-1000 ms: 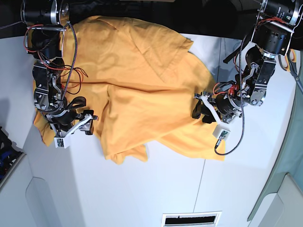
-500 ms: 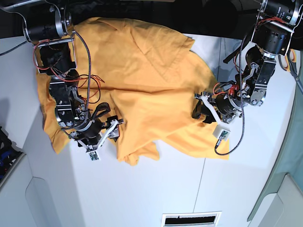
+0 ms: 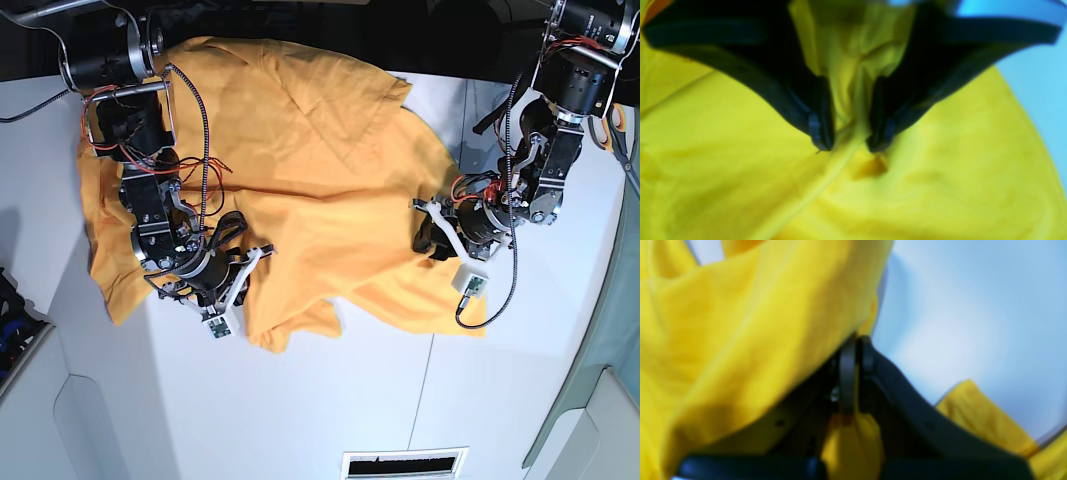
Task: Layout the t-shirt on the table in an organized manner, then fold the t-shirt properly
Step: 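Release and regrasp the shirt with the left gripper, pulling it inward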
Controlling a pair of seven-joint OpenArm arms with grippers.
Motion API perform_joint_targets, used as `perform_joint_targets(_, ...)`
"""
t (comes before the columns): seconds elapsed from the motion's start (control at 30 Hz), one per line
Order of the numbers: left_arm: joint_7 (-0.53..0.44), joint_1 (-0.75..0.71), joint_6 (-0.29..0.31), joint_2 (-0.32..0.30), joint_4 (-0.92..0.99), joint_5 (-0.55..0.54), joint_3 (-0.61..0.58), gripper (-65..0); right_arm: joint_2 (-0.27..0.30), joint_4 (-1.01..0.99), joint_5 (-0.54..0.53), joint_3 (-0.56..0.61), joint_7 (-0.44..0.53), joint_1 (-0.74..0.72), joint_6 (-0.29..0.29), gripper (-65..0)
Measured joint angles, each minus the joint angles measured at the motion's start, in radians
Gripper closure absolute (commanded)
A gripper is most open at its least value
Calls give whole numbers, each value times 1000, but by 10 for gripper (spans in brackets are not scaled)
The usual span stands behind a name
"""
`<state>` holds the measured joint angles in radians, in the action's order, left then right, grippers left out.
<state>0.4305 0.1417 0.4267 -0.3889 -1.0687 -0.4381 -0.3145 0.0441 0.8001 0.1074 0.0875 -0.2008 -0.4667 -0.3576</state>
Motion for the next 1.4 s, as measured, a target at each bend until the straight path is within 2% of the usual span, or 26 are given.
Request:
perform_joint_targets(0.07, 18, 0, 0, -14, 0, -10, 0, -101, 6, 0, 8, 1, 0, -18, 40, 0)
perform_joint_targets(0.2, 35, 0, 7, -52, 0, -27, 0, -91, 45, 1, 25, 2, 3, -72, 97, 0)
perform_joint_targets(0.27, 44, 0, 12, -76, 0, -29, 0, -91, 76, 3, 24, 1, 0, -94, 96, 0)
perform_joint_targets(0.33, 52, 0, 50, -89, 0, -33, 0, -91, 95, 5, 24, -2, -3, -102, 101, 0)
perform_joint_targets(0.37, 69, 0, 77, -93, 0, -44, 0, -91, 95, 5, 24, -5, -9, -101, 105, -24)
perform_joint_targets(0.47, 124, 0, 158, -99, 3, -113, 4, -92, 91, 5, -11, -10, -66, -92, 116, -293)
perform_joint_targets(0.5, 150, -1, 188, -99, 5, -146, 5, -93, 91, 5, -50, -10, -79, -86, 115, -351)
perform_joint_targets(0.53, 171, -2, 209, -96, 9, -177, 6, -93, 91, 7, -78, -10, -99, -75, 116, -370)
perform_joint_targets(0.63, 230, -18, 280, -69, 12, -274, 6, -105, 91, 18, -123, -12, -138, -25, 119, -369)
perform_joint_targets(0.8, 351, -26, 293, -15, 14, -403, 1, -184, 67, 202, -130, -14, -170, 122, 125, -369)
perform_joint_targets(0.9, 372, -42, 293, -3, 17, -463, 0, -185, 28, 380, -158, -14, -167, 205, 121, -369)
perform_joint_targets(0.97, 393, -44, 293, 5, 19, -497, -6, -185, -2, 457, -157, -14, -210, 234, 119, -369)
perform_joint_targets(1.17, 426, -35, 291, 9, 17, -575, -64, -185, -69, 460, -154, -15, -227, 241, 119, -366)
perform_joint_targets(1.23, 436, -32, 283, 9, 10, -601, -65, -185, -79, 435, -158, -15, -222, 242, 119, -307)
perform_joint_targets(1.33, 462, -16, 268, 10, -2, -626, -67, -185, -86, 368, -157, -15, -219, 242, 119, -114)
perform_joint_targets(1.4, 478, -6, 261, 10, -23, -624, -59, -185, -86, 325, -146, -15, -222, 248, 87, 0)
